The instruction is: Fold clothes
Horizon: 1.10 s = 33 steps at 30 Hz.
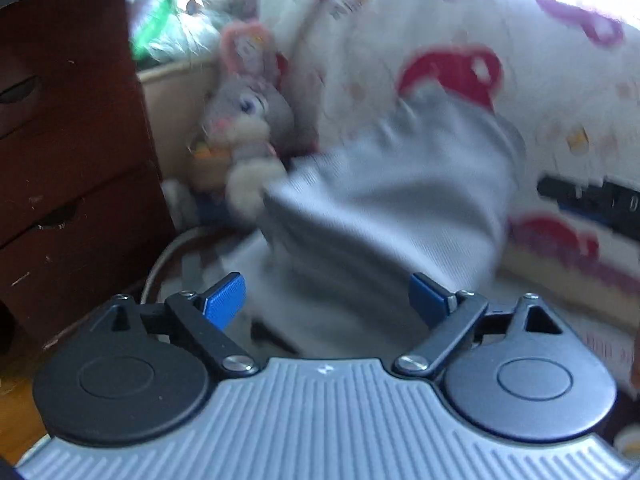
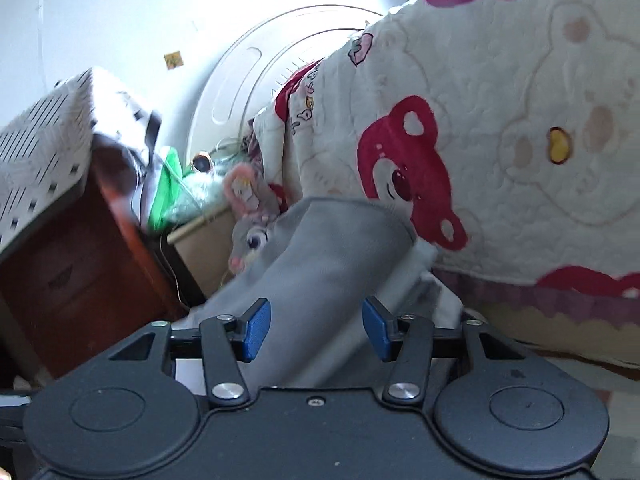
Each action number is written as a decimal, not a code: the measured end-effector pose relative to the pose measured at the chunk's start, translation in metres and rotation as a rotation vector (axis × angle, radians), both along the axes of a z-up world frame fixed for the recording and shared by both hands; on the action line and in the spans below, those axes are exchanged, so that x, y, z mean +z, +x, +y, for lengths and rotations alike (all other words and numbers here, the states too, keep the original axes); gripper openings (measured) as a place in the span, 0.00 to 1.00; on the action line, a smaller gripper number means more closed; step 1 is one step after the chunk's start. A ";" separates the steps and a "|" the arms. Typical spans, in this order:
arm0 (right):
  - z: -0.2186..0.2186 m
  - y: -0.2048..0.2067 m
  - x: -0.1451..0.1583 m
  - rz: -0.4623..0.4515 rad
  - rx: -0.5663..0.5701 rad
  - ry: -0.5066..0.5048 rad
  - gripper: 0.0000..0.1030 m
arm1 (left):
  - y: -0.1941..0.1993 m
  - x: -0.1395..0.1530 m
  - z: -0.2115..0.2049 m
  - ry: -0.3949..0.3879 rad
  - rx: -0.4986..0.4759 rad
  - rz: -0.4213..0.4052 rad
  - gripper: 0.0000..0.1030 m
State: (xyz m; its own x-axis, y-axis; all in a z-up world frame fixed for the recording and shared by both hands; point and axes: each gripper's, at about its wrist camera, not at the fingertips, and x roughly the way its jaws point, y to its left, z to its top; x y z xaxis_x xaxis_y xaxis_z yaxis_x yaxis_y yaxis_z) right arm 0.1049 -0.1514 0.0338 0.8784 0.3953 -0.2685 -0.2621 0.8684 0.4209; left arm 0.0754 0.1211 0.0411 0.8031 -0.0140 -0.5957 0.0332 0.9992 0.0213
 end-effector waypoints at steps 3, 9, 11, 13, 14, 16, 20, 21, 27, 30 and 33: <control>0.003 -0.035 0.005 0.035 -0.060 -0.070 0.56 | -0.022 -0.007 -0.012 -0.006 -0.069 0.048 0.87; -0.002 -0.092 0.010 0.090 -0.068 -0.096 0.61 | -0.052 -0.010 -0.034 0.012 -0.090 0.128 0.93; -0.003 -0.110 0.009 0.115 -0.065 -0.115 0.63 | -0.063 -0.012 -0.039 0.009 -0.078 0.137 0.98; -0.004 -0.131 0.004 0.136 -0.064 -0.156 0.63 | -0.075 -0.014 -0.045 0.021 -0.062 0.151 0.99; -0.005 -0.142 0.003 0.149 -0.073 -0.166 0.63 | -0.081 -0.016 -0.050 0.033 -0.062 0.160 0.99; -0.009 -0.159 0.003 0.168 -0.083 -0.173 0.63 | -0.094 -0.018 -0.059 0.056 -0.076 0.171 0.99; -0.026 -0.186 0.005 0.163 -0.115 -0.149 0.66 | -0.120 -0.020 -0.073 0.101 -0.076 0.160 0.99; -0.030 -0.193 0.004 0.166 -0.126 -0.153 0.66 | -0.125 -0.021 -0.076 0.112 -0.079 0.158 0.99; -0.040 -0.214 0.002 0.161 -0.126 -0.197 0.68 | -0.146 -0.024 -0.098 0.158 -0.095 0.160 0.99; -0.040 -0.218 0.002 0.169 -0.126 -0.213 0.69 | -0.156 -0.027 -0.110 0.168 -0.111 0.162 0.99; -0.038 -0.221 0.001 0.175 -0.134 -0.238 0.70 | -0.164 -0.032 -0.118 0.185 -0.120 0.165 0.99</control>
